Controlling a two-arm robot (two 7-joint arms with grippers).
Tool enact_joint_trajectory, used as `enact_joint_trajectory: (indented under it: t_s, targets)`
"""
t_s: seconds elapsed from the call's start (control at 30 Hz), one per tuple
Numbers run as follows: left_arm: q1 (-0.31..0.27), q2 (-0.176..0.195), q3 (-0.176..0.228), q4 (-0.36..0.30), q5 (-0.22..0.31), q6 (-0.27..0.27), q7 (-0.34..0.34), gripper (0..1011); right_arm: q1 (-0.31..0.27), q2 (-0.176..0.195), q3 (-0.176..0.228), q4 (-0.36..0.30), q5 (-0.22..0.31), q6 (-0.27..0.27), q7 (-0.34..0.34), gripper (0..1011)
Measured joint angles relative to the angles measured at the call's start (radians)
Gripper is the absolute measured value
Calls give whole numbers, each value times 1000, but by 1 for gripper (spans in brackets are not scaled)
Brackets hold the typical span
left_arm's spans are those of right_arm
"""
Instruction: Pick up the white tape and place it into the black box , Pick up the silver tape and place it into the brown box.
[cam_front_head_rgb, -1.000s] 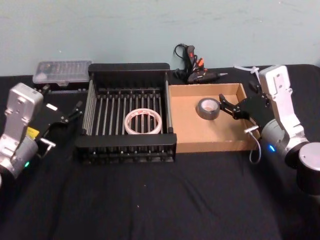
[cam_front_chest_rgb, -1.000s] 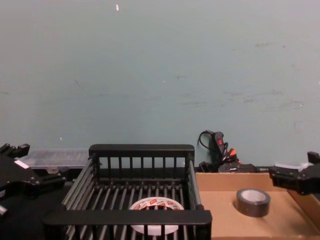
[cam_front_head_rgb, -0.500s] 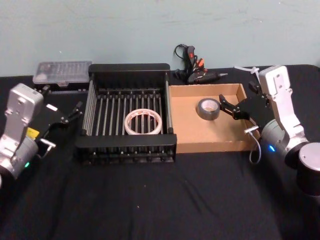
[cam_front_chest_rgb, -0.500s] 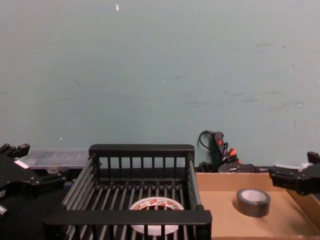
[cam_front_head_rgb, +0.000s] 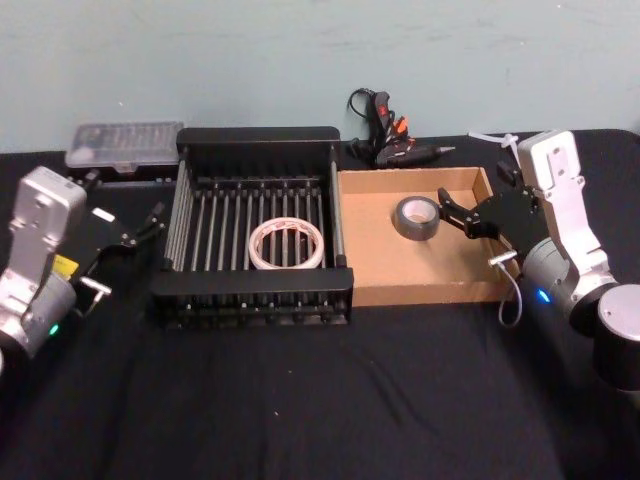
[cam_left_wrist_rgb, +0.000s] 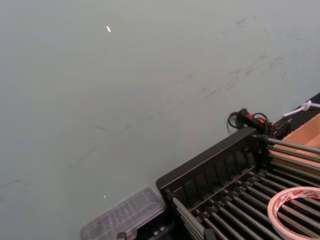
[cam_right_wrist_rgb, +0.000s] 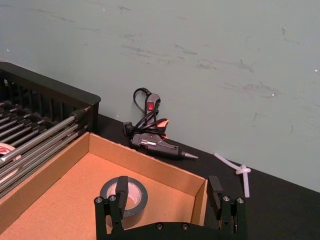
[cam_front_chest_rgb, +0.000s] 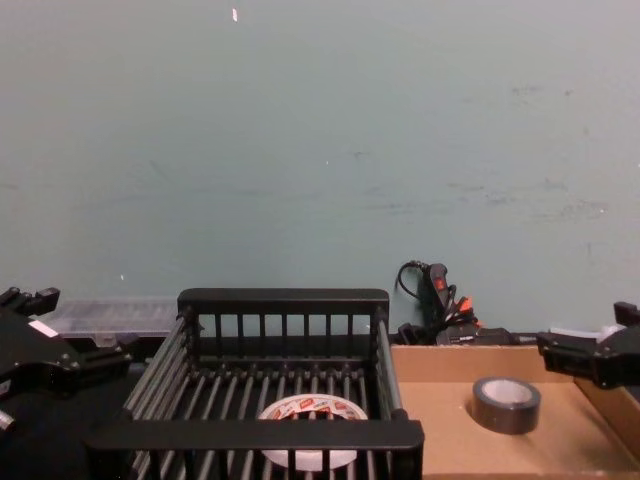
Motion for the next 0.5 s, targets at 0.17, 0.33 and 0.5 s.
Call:
enact_joint_trajectory:
  t_s: [0.17,0.33,0.5]
  targets:
    - [0,0,0,0,0,0,0,1002,0,0,0,0,0,0,0,1002]
    - [0,0,0,0,0,0,0,1002,0,0,0,-1,1,0,0,1002]
    - [0,0,0,0,0,0,0,1001,0,0,0,-1,1,0,0,1002]
